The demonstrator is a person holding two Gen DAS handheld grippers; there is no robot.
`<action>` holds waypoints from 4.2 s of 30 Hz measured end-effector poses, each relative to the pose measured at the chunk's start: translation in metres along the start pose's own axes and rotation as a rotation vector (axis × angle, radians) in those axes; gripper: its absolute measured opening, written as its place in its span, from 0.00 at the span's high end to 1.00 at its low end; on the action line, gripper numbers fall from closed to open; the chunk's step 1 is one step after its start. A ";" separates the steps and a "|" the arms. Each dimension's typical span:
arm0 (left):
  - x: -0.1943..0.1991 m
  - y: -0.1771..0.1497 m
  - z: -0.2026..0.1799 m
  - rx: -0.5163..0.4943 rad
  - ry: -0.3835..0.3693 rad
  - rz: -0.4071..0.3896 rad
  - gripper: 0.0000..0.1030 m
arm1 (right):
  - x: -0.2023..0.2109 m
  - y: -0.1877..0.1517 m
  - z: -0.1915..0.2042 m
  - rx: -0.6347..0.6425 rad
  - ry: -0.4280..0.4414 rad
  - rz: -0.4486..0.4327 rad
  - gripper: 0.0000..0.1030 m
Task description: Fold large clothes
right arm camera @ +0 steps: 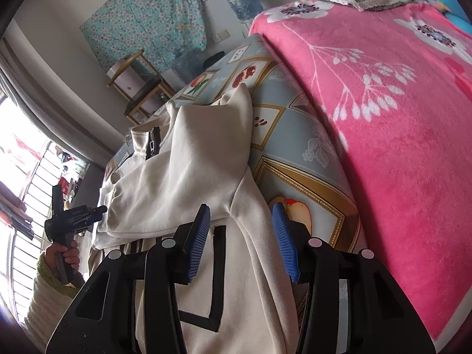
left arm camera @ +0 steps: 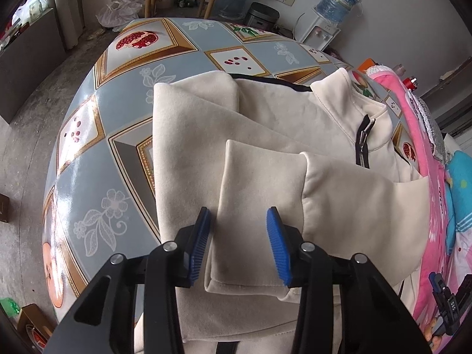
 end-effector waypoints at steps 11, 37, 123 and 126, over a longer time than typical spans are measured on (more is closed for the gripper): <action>0.039 -0.028 -0.035 -0.307 0.175 -0.170 0.96 | -0.013 0.039 0.008 0.042 -0.016 0.013 0.57; 0.030 -0.048 0.009 -0.168 0.096 -0.135 0.96 | -0.128 0.140 0.028 0.226 -0.232 0.015 0.96; 0.161 -0.312 0.070 -0.117 -0.058 -0.248 0.96 | 0.092 -0.179 0.012 0.094 -0.240 0.011 0.94; 0.198 -0.310 0.062 -0.129 -0.123 -0.280 0.96 | 0.130 -0.172 0.030 0.111 -0.209 -0.070 0.95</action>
Point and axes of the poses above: each gripper's, at about its wrist camera, not at the fingertips, and x roughly against the way its jaws point, z to its left, y to its top, the point moved 3 cm from there along -x, roughly the way its jaws point, and after that the axes turned 2 degrees about -y, right-handed, at the moved point
